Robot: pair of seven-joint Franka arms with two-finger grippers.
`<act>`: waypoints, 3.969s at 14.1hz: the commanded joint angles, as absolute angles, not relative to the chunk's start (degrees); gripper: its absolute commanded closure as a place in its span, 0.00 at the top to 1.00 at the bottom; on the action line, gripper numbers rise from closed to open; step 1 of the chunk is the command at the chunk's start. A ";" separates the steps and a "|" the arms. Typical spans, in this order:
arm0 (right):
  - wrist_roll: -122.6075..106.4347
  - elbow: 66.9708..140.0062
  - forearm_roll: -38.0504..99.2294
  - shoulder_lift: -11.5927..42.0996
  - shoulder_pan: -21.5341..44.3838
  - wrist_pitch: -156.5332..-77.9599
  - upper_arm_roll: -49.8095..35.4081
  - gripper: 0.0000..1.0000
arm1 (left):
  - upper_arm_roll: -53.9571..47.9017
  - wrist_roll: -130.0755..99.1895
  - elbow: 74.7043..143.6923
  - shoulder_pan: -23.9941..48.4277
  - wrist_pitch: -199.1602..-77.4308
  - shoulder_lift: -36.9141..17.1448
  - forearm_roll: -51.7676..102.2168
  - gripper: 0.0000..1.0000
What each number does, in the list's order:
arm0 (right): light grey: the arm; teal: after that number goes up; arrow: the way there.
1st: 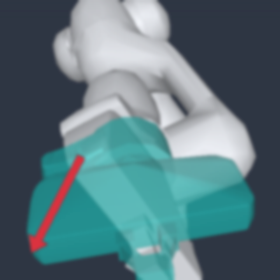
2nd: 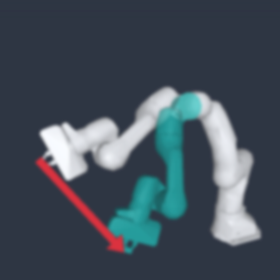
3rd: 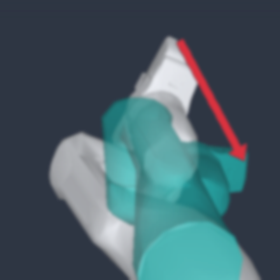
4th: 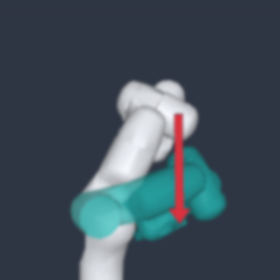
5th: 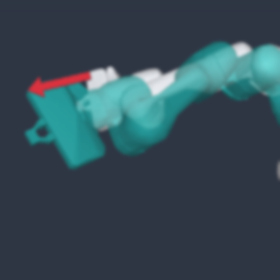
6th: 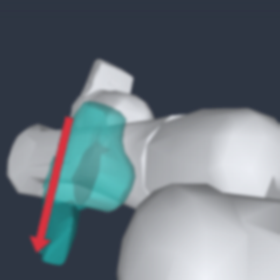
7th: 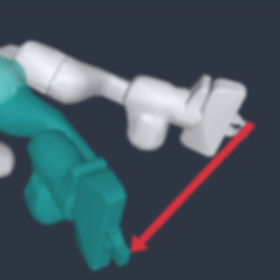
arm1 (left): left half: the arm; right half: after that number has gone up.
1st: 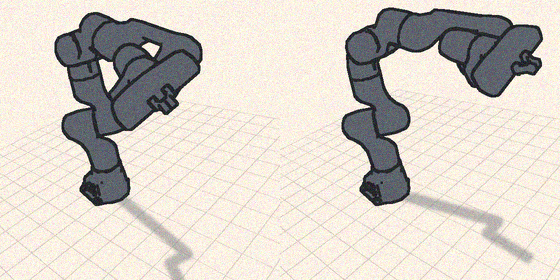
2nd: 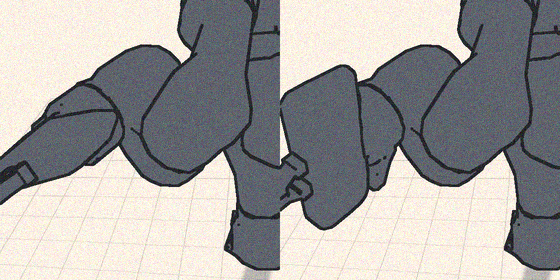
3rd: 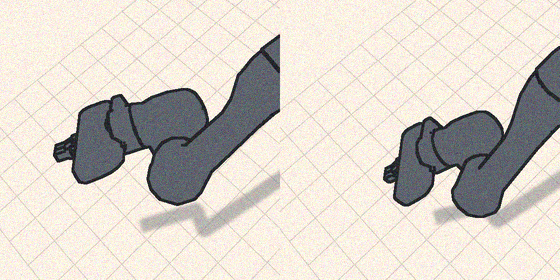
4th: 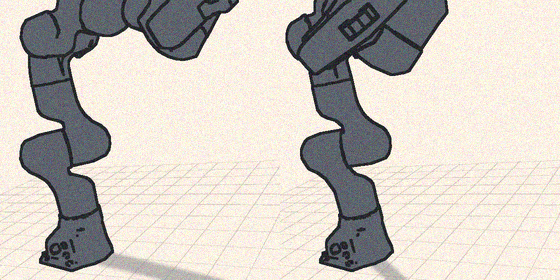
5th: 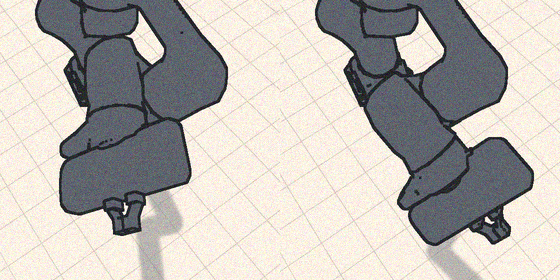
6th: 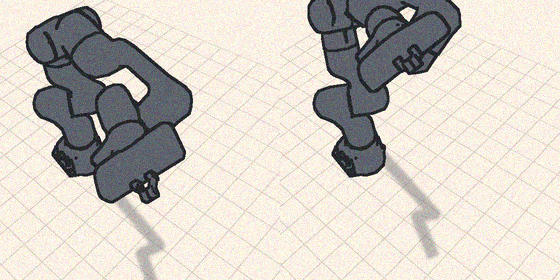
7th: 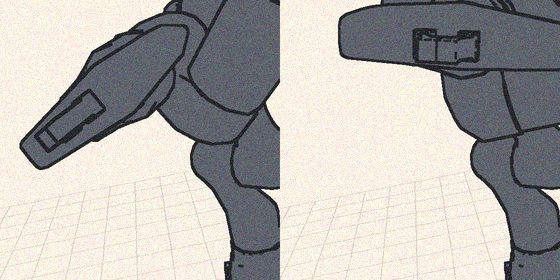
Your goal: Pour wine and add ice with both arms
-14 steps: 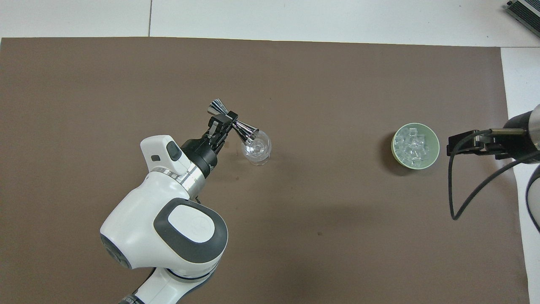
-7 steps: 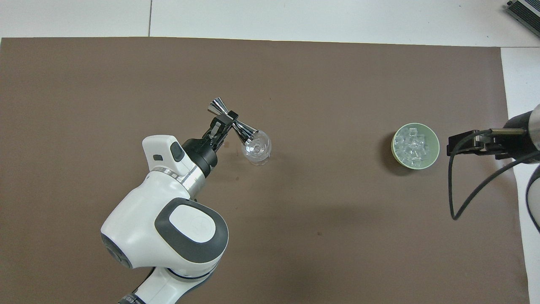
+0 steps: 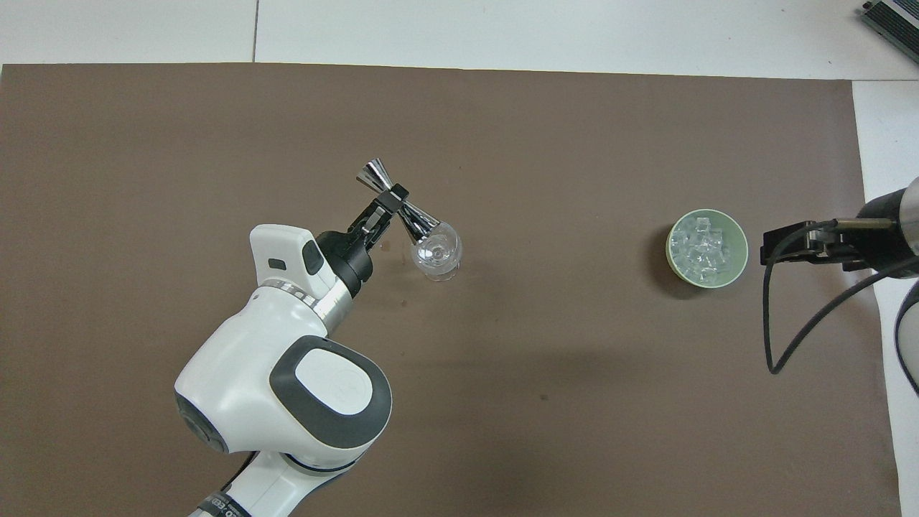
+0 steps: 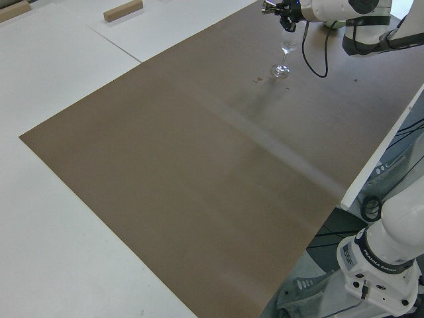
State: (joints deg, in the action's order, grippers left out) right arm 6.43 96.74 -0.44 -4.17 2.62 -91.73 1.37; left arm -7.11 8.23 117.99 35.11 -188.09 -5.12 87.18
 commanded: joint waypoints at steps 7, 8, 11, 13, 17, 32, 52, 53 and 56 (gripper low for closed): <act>5.36 98.35 0.79 -5.45 2.29 -93.25 1.23 1.00 | -6.33 9.75 116.89 37.09 -189.76 -6.15 83.50 0.00; 5.36 98.35 0.79 -5.45 2.29 -93.25 1.23 1.00 | -6.33 9.76 116.98 37.00 -189.84 -6.15 83.58 0.00; 5.36 98.35 0.79 -5.45 2.29 -93.25 1.23 1.00 | -6.42 9.76 116.98 37.00 -189.76 -6.07 83.58 0.00; 5.36 98.35 0.79 -5.45 2.29 -93.25 1.23 1.00 | -6.42 9.76 116.98 37.00 -189.76 -6.07 83.58 0.00; 5.45 98.26 0.79 -5.45 2.29 -93.25 1.23 1.00 | -6.59 9.76 117.24 36.39 -188.97 -5.37 83.85 0.00; 4.92 99.05 0.79 -5.36 2.20 -93.16 0.79 1.00 | -5.98 -5.86 131.03 5.55 -149.52 10.36 90.18 0.00; -2.99 116.17 0.62 8.87 0.00 -133.75 0.88 1.00 | -5.98 -33.05 134.91 -24.08 -111.88 6.77 78.22 0.00; -3.25 117.84 0.62 8.96 0.00 -135.68 1.23 1.00 | -5.98 -33.13 135.09 -24.08 -111.71 6.85 78.22 0.00; -4.30 120.23 0.35 9.05 -0.09 -137.11 1.76 1.00 | -5.98 -34.71 135.09 -24.43 -110.92 6.86 78.31 0.00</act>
State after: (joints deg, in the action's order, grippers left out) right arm -1.67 118.13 -0.44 10.17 0.84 -135.72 1.98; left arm -5.47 -32.76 134.52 -23.04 -112.65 6.18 79.06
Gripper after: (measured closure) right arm 0.000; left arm 0.780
